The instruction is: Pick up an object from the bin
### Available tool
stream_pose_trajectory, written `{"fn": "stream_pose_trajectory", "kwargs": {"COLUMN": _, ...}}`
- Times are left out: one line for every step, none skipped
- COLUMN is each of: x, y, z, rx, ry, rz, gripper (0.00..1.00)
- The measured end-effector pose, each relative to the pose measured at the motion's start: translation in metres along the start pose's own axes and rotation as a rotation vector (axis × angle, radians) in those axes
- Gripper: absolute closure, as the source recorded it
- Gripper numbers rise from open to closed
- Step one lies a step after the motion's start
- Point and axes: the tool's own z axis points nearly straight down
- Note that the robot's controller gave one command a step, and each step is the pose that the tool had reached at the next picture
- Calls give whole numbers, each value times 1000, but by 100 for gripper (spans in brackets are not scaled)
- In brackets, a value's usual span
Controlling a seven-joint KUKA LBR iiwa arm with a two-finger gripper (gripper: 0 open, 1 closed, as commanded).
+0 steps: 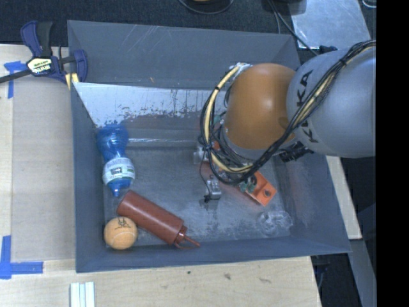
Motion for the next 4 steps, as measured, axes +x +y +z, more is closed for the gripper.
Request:
{"fn": "stream_pose_trajectory", "kwargs": {"x": -2, "y": 0, "z": -5, "rx": -1, "ry": -8, "rz": 3, "gripper": 0}}
{"fn": "stream_pose_trajectory", "kwargs": {"x": -18, "y": -49, "z": -78, "rx": 0, "ry": -4, "rz": -124, "gripper": 0}}
{"fn": "stream_pose_trajectory", "kwargs": {"x": -24, "y": -54, "z": -52, "rx": -2, "ry": -10, "rz": 131, "gripper": 0}}
{"fn": "stream_pose_trajectory", "kwargs": {"x": -49, "y": -76, "z": 17, "rx": -1, "ry": -10, "rz": 183, "gripper": 0}}
